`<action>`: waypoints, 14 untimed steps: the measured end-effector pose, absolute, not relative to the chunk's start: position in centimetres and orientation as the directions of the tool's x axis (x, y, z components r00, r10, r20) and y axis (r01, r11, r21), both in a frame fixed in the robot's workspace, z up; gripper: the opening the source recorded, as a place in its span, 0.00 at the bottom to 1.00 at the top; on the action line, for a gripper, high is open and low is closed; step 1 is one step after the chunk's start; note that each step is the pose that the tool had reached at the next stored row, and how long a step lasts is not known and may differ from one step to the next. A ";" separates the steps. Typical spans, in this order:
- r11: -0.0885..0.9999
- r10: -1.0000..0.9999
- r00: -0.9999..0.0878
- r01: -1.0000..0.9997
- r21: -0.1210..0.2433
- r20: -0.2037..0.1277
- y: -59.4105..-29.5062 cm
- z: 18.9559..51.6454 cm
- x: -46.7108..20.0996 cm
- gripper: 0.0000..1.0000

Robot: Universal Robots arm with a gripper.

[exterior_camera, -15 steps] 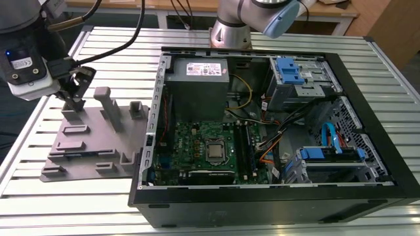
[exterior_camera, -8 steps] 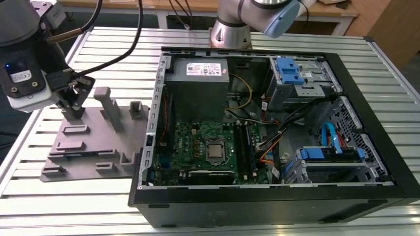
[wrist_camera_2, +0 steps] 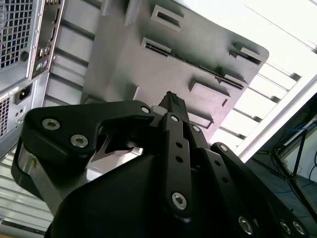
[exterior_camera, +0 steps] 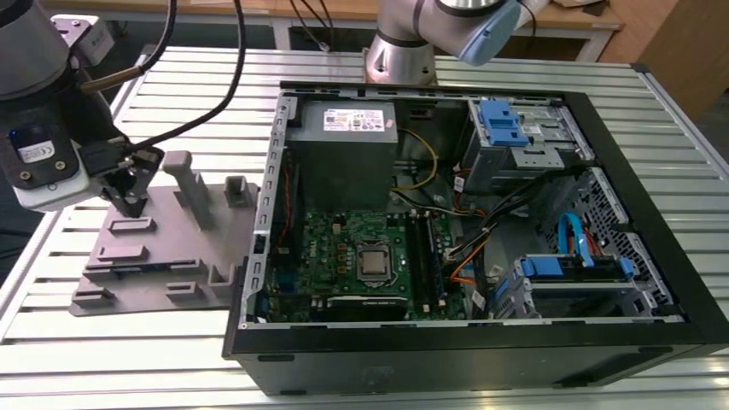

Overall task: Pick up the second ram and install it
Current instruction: 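Reach for the second ram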

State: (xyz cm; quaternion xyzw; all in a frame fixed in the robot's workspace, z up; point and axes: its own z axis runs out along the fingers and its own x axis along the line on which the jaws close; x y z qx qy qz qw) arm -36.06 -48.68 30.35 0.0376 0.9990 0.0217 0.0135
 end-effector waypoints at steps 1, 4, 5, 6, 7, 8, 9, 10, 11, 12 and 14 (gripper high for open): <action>0.996 0.076 -0.997 0.075 0.044 -0.025 -48.8 30.2 -36.1 0.07; 0.996 0.076 -0.997 0.075 0.044 -0.026 -49.1 29.8 -36.1 0.07; 0.996 0.076 -0.997 0.075 0.044 -0.026 -49.2 29.7 -36.2 0.07; 0.996 0.076 -0.997 0.075 0.044 -0.026 -49.3 29.5 -36.2 0.07; 0.996 0.076 -0.997 0.075 0.044 -0.026 -49.4 29.4 -36.2 0.07; 0.996 0.076 -0.997 0.075 0.044 -0.026 -49.5 29.3 -36.2 0.07; 0.996 0.076 -0.997 0.075 0.044 -0.025 -49.6 29.1 -36.2 0.07; 0.996 0.076 -0.997 0.075 0.044 -0.025 -49.8 29.0 -36.3 0.07; 0.996 0.076 -0.997 0.075 0.044 -0.025 -49.9 28.9 -36.3 0.07; 0.996 0.076 -0.997 0.075 0.044 -0.025 -50.0 28.7 -36.3 0.07; 0.996 0.076 -0.997 0.075 0.044 -0.025 -50.2 28.5 -36.3 0.07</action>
